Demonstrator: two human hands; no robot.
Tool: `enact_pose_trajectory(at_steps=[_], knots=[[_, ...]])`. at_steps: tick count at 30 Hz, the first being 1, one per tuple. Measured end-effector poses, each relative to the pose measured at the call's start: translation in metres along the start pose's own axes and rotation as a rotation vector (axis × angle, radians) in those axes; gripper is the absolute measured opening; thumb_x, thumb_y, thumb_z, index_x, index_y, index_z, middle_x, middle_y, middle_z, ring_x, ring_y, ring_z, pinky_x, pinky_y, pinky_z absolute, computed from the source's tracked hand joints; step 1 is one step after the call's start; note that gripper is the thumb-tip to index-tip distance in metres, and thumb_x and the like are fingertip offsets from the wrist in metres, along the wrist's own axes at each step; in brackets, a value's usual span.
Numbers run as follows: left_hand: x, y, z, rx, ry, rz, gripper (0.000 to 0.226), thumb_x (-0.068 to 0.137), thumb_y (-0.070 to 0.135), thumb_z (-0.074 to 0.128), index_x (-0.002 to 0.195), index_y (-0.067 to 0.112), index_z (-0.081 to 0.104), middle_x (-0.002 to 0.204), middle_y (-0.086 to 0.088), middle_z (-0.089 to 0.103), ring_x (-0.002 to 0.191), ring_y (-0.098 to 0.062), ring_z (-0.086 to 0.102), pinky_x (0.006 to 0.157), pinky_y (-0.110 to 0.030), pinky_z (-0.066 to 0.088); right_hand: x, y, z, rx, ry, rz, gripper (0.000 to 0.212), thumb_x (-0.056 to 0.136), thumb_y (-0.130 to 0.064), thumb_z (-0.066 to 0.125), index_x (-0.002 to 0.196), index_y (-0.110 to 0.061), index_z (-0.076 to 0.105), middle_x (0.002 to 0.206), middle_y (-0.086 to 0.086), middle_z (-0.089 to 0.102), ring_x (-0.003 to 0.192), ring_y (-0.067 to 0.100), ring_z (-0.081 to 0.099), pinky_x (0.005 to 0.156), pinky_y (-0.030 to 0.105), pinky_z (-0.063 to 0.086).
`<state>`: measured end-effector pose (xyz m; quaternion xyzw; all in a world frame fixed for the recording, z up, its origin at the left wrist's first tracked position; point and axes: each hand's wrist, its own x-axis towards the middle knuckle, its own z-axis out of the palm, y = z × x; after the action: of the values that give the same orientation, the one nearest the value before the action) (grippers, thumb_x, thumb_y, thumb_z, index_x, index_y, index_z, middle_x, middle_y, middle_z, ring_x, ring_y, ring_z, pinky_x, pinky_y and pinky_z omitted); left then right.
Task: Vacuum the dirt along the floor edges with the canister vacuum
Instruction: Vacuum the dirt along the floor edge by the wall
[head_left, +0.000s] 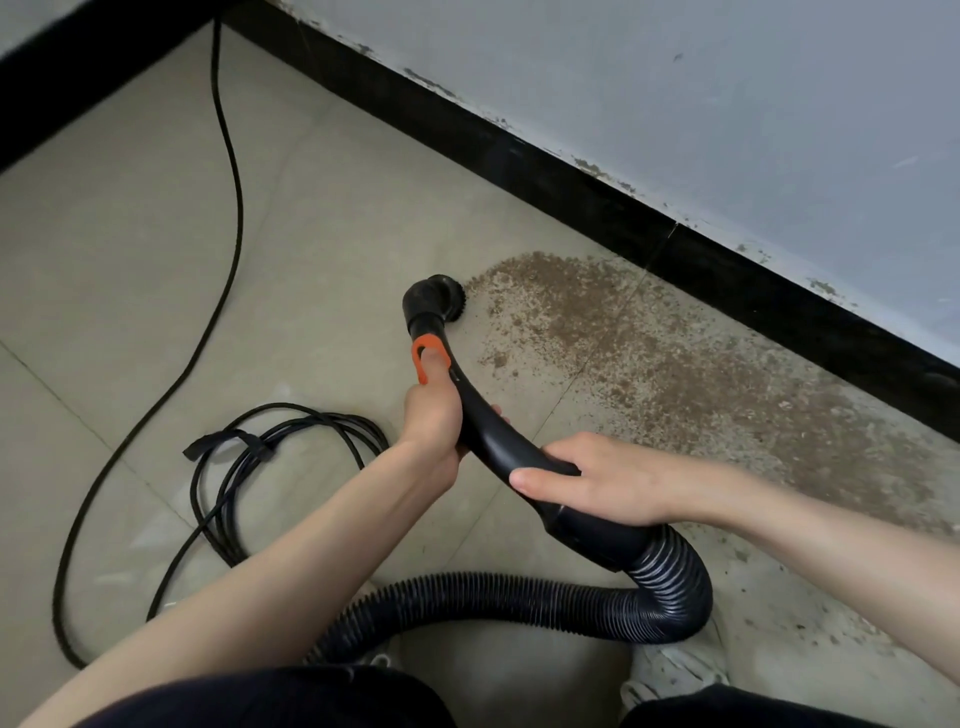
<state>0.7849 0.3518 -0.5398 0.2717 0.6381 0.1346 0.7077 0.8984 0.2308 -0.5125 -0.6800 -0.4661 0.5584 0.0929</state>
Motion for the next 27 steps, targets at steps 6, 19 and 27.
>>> enact_pose_trajectory(at_steps=[6, 19, 27], knots=[[0.009, 0.002, 0.011, 0.057, -0.046, 0.026, 0.055, 0.098, 0.054, 0.035, 0.120, 0.004, 0.043, 0.073, -0.008, 0.056, 0.039, -0.016, 0.061, 0.045, -0.027, 0.051, -0.001, 0.005, 0.000, 0.045, 0.068, 0.000, 0.046, 0.093, -0.059, 0.048, 0.063, -0.026, 0.051, 0.049, -0.021, 0.056, 0.047, -0.005, 0.050, 0.050, 0.012, 0.036], [0.025, 0.027, 0.050, 0.220, -0.119, 0.014, 0.054, 0.099, 0.054, 0.032, 0.117, 0.005, 0.045, 0.076, -0.010, 0.058, 0.060, -0.024, 0.062, 0.072, -0.041, 0.058, -0.002, 0.014, -0.022, 0.127, 0.175, 0.111, 0.047, 0.092, -0.065, 0.046, 0.064, -0.026, 0.049, 0.052, -0.012, 0.051, 0.043, 0.000, 0.044, 0.052, 0.026, 0.034], [0.028, 0.055, 0.070, 0.336, -0.089, 0.017, 0.060, 0.097, 0.058, 0.032, 0.123, 0.006, 0.048, 0.102, -0.011, 0.056, 0.105, -0.031, 0.058, 0.094, -0.048, 0.050, 0.004, -0.003, -0.037, 0.251, 0.236, 0.114, 0.057, 0.095, -0.058, 0.047, 0.085, -0.005, 0.062, 0.082, 0.017, 0.069, 0.067, 0.027, 0.062, 0.063, 0.032, 0.041]])
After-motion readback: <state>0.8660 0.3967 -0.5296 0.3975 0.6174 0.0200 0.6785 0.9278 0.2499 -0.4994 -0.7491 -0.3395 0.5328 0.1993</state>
